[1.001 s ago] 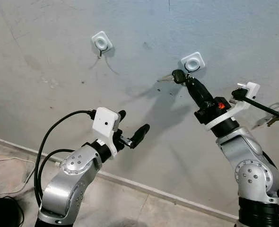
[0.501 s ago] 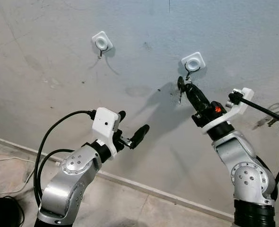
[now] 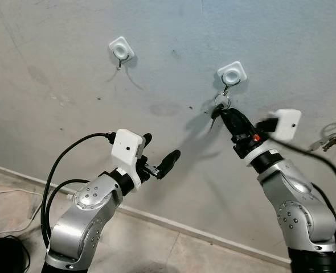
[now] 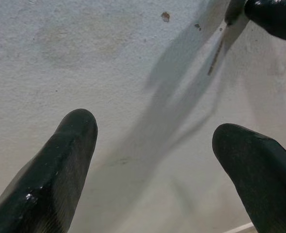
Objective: Hang keys on a hook
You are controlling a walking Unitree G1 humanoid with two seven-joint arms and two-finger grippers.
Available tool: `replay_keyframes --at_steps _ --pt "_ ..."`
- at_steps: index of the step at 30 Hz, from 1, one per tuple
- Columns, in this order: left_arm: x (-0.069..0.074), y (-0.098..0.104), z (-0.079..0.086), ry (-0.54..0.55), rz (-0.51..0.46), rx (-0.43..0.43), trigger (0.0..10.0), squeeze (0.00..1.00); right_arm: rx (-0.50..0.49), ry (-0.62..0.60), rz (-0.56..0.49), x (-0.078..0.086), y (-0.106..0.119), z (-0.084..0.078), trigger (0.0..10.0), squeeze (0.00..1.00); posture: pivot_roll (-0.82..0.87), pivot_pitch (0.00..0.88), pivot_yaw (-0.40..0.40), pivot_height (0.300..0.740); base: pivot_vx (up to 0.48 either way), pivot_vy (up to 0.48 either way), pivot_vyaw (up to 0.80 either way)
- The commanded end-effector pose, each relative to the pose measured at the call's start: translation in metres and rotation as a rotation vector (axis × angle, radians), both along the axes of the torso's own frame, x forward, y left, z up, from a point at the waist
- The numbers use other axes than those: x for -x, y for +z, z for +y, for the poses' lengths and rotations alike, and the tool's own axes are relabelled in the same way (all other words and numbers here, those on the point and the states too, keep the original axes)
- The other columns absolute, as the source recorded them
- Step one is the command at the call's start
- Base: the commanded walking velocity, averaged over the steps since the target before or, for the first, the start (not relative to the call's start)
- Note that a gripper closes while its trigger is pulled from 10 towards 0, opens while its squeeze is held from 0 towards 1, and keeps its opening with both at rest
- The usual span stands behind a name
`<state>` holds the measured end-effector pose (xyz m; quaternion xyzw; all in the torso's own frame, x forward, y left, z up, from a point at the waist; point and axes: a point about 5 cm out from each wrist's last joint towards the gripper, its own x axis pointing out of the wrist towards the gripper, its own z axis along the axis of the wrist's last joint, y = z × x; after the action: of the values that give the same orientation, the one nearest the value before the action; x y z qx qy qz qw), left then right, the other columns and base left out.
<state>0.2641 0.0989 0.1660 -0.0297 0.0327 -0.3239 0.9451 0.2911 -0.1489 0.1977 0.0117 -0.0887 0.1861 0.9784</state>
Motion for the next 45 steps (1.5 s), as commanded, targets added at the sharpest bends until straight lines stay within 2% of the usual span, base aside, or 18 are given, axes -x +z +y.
replay_keyframes --at_steps 1,4,5,6,8,13,20,26,32,33,36,41,45 --pt "0.002 0.008 -0.003 -0.015 -0.029 0.008 10.0 0.0 0.036 -0.023 -0.063 0.004 0.008 0.0 10.0 1.0 0.17 0.074 -0.025 0.74 0.0 0.0 0.0" --pt "0.001 0.009 -0.005 -0.019 -0.033 0.011 10.0 0.0 0.078 -0.039 -0.057 0.006 0.0 0.0 10.0 1.0 0.16 0.071 -0.027 0.74 0.0 0.0 0.0" --pt "0.001 0.01 -0.005 -0.022 -0.037 0.012 10.0 0.0 0.145 -0.047 -0.059 0.009 -0.007 0.0 10.0 1.0 0.16 0.069 -0.028 0.74 0.0 0.0 0.0" --pt "0.001 0.01 -0.005 -0.022 -0.037 0.012 10.0 0.0 0.145 -0.047 -0.059 0.009 -0.007 0.0 10.0 1.0 0.16 0.069 -0.028 0.74 0.0 0.0 0.0" --pt "0.001 0.012 -0.007 -0.034 -0.04 0.017 10.0 0.0 0.217 -0.033 -0.069 0.014 -0.015 0.006 10.0 1.0 0.16 0.062 -0.027 0.74 0.0 0.0 0.0" --pt "0.003 0.018 -0.014 -0.084 -0.071 0.011 10.0 0.0 0.316 0.013 -0.074 0.023 -0.026 0.016 10.0 1.0 0.16 0.057 -0.025 0.74 0.0 0.0 0.0" --pt "0.003 0.024 -0.02 -0.112 -0.105 0.006 10.0 0.0 0.376 0.071 -0.046 0.028 -0.045 0.023 10.0 1.0 0.15 0.045 -0.026 0.74 0.0 0.0 0.0" --pt "0.002 0.022 -0.018 -0.106 -0.105 -0.007 10.0 0.0 0.356 0.085 -0.042 0.029 -0.042 0.024 10.0 1.0 0.15 0.041 -0.027 0.74 0.0 0.0 0.0" --pt "-0.002 -0.001 -0.002 0.001 -0.066 -0.095 10.0 0.0 0.311 0.025 -0.014 0.033 -0.042 0.017 10.0 1.0 0.15 0.029 -0.033 0.74 0.0 0.0 0.0" --pt "-0.004 -0.008 0.006 0.052 -0.049 -0.117 10.0 0.0 0.294 -0.009 -0.012 0.037 -0.043 0.013 10.0 1.0 0.15 0.024 -0.036 0.74 0.0 0.0 0.0" --pt "-0.004 -0.017 0.016 0.104 -0.015 -0.12 10.0 0.0 0.271 -0.06 0.01 0.043 -0.045 0.004 10.0 1.0 0.14 0.024 -0.036 0.74 0.0 0.0 0.0" --pt "-0.002 -0.021 0.019 0.129 -0.023 -0.136 10.0 0.0 0.212 -0.119 0.013 0.051 -0.045 -0.005 10.0 1.0 0.13 0.021 -0.037 0.74 0.0 0.0 0.0" --pt "-0.002 -0.026 0.024 0.201 -0.009 -0.163 10.0 0.0 0.18 -0.234 0.006 0.055 -0.038 -0.017 10.0 1.0 0.13 0.016 -0.037 0.74 0.0 0.0 0.0"
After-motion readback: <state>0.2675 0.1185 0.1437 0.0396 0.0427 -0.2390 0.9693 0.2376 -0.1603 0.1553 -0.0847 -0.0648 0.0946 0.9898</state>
